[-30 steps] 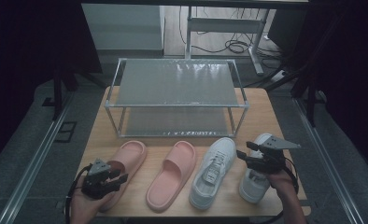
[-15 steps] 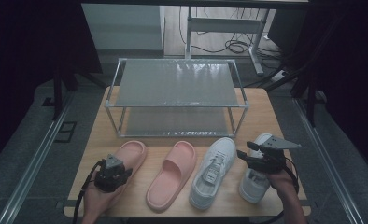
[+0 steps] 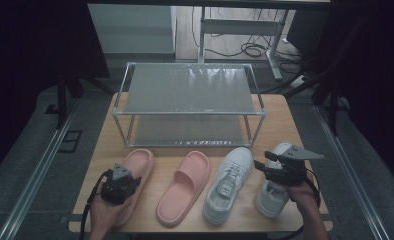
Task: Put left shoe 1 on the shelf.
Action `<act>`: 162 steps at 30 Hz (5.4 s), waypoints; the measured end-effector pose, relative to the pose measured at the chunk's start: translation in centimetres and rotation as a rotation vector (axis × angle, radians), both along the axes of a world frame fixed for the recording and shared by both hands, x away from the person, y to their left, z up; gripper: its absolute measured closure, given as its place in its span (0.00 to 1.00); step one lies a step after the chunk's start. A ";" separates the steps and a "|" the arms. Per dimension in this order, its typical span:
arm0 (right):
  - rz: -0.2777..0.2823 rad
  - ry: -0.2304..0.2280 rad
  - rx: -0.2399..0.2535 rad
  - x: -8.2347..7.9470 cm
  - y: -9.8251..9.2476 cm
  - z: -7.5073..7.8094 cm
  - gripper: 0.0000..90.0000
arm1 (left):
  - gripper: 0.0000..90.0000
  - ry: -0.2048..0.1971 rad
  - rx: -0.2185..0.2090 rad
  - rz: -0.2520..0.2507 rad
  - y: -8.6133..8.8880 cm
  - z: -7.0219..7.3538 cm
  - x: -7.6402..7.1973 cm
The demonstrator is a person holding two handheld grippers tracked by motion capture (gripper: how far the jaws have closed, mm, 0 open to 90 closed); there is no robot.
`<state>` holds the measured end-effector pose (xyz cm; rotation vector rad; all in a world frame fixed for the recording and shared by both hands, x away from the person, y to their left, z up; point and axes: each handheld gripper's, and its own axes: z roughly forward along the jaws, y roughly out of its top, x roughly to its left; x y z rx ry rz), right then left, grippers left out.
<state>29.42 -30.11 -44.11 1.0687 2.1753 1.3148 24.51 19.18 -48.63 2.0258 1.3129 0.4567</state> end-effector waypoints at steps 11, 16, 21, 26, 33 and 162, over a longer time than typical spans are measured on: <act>0.002 -0.013 0.006 -0.3 0.1 0.4 0.47 | 0.94 -0.025 -0.037 -0.030 -0.9 1.9 1.5; 0.005 -0.012 0.004 -0.4 0.1 0.4 0.47 | 0.95 -0.038 -0.049 -0.038 -1.4 2.6 2.3; 0.007 -0.013 0.004 -0.4 0.1 0.4 0.47 | 0.94 -0.047 -0.047 -0.052 -2.1 3.2 3.0; 0.008 -0.015 0.006 -0.4 0.1 0.5 0.47 | 0.94 -0.058 -0.048 -0.061 -2.9 3.8 3.9; 0.011 -0.015 0.002 -0.4 0.2 0.4 0.47 | 0.94 -0.059 -0.049 -0.068 -3.5 4.1 5.0; 0.003 -0.013 -0.001 -0.2 -0.1 0.4 0.47 | 1.00 -0.007 0.010 -0.086 -1.0 -2.1 3.9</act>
